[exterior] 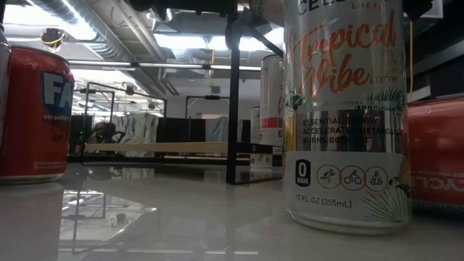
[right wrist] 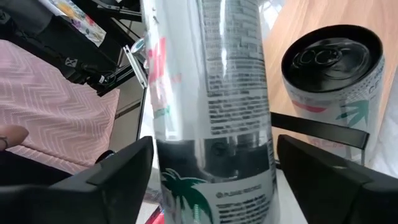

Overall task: Place canned beverage on shelf
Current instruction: Put the top white-pink soda can on the shelf aligned with the other white-pink soda can

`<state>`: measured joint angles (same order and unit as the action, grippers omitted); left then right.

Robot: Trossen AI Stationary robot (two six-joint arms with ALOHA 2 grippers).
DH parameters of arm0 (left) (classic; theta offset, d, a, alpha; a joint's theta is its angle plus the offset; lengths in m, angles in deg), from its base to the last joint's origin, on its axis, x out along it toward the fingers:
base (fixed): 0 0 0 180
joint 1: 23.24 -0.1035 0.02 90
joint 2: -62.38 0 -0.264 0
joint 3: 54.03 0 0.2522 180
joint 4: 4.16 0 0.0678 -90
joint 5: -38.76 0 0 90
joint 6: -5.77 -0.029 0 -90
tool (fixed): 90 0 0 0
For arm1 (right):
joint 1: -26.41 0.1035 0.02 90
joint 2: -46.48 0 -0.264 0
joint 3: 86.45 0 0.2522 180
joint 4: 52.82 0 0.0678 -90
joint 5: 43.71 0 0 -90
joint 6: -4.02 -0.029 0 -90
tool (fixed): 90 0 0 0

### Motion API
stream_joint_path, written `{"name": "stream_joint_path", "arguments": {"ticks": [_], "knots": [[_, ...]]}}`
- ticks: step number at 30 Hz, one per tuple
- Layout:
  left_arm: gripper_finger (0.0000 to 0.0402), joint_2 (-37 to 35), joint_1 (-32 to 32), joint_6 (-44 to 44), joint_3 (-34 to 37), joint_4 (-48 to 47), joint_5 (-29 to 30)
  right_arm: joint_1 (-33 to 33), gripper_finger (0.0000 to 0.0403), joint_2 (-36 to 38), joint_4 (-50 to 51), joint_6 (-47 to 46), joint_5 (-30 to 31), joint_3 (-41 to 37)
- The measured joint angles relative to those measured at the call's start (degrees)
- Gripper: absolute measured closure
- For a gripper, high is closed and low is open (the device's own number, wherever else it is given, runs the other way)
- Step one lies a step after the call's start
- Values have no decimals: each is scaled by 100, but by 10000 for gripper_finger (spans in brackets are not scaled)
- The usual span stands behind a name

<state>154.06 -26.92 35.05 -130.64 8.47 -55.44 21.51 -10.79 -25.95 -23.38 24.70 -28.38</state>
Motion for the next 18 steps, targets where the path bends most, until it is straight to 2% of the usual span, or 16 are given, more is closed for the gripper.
{"name": "stream_joint_path", "arguments": {"ticks": [10, 18], "knots": [[160, -320, 4, 13, 0, -36, -128, -2, 60, 419, 8, 70, -26, -2], [159, -960, 2, 7, 0, -450, -151, 0, 60, 1197, 54, 87, 549, -6]]}}
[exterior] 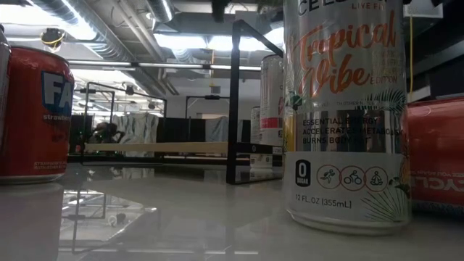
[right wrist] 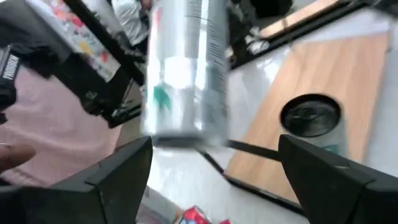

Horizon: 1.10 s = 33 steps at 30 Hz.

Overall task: Place canned beverage on shelf
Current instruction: Put the top white-pink soda can on the shelf aligned with the other white-pink soda can

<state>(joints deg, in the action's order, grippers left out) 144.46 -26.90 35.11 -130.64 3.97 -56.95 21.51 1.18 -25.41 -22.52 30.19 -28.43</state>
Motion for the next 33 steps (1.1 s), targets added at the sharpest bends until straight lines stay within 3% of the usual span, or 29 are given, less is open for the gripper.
{"name": "stream_joint_path", "arguments": {"ticks": [8, 17, 22, 33], "knots": [[159, -833, 2, -25, 0, -1249, 182, 0, 61, 343, 29, 3, 657, -3], [159, -1620, -2, -163, -1, -3151, 1131, 0, 61, 270, 95, 3, 953, -5], [159, -1579, -2, -140, -9, -4057, 1455, 2, 61, 238, 147, 5, 968, -7], [159, -662, 89, 66, -9, -4223, 1312, 2, 61, 145, 389, 7, 1414, -7]]}}
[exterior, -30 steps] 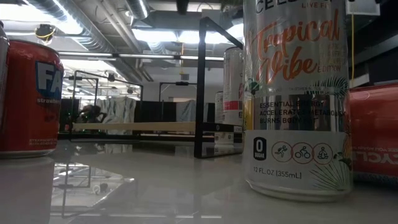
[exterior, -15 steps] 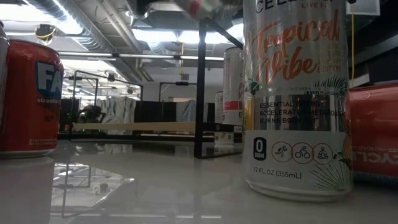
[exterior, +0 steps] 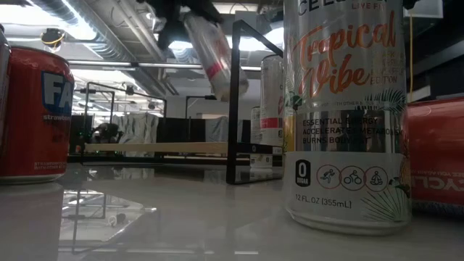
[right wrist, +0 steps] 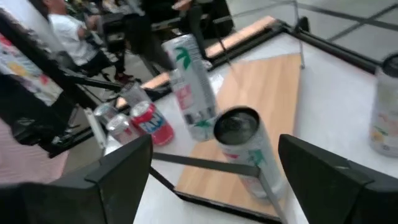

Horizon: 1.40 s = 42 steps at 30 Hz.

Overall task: Place canned beverage on shelf
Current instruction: Put the top white-pink soda can on the shelf aligned with the other white-pink soda can

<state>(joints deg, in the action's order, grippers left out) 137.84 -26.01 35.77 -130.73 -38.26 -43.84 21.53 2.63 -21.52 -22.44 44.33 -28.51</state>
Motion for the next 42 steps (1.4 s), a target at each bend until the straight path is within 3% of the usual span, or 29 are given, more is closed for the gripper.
{"name": "stream_joint_path", "arguments": {"ticks": [9, 26, 36, 42], "knots": [[159, 609, 91, 148, 0, 231, -109, 0, 61, -30, 117, 0, 300, 0], [159, 665, 247, 398, -37, 550, -242, 0, 61, -31, 113, 0, 305, 0], [159, 1054, 248, -172, -1516, -1110, 208, 0, 61, -31, 112, -2, 304, 0], [159, 1610, 251, -241, -1996, -1392, 57, 0, 61, -29, 112, 0, 306, 0]]}}
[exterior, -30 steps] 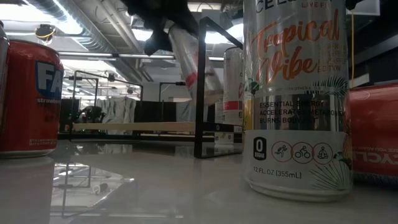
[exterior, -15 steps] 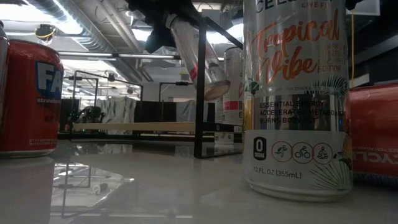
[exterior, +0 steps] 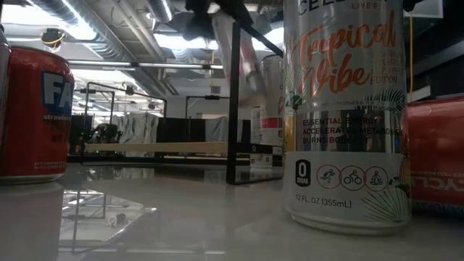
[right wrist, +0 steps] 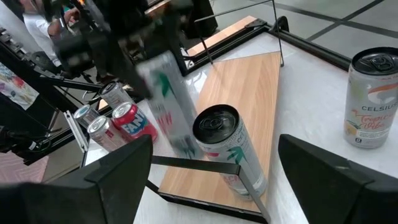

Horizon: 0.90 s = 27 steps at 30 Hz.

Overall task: Place canned beverage on shelf
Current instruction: Put the top white-pink soda can on the shelf aligned with the other white-pink soda can

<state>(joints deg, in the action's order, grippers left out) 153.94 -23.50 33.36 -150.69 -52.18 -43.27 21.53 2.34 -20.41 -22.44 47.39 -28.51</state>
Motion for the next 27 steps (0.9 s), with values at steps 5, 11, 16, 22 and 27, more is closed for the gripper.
{"name": "stream_joint_path", "arguments": {"ticks": [5, 11, 16, 22, 27], "knots": [[159, 399, 83, -146, -218, -89, 32, 0, 61, -2, 0, -2, -1, 0], [159, 686, 146, -138, -244, -105, 140, 0, 61, -2, 1, 18, -2, 0], [159, 819, 196, -134, -246, -37, 244, 0, 61, -2, 1, 144, -1, 0], [159, 932, 223, -129, -244, -13, 358, 0, 61, -1, 0, 145, 0, 0], [158, 980, 223, -129, -246, 110, 371, 0, 61, -2, 0, 147, 0, 0]]}}
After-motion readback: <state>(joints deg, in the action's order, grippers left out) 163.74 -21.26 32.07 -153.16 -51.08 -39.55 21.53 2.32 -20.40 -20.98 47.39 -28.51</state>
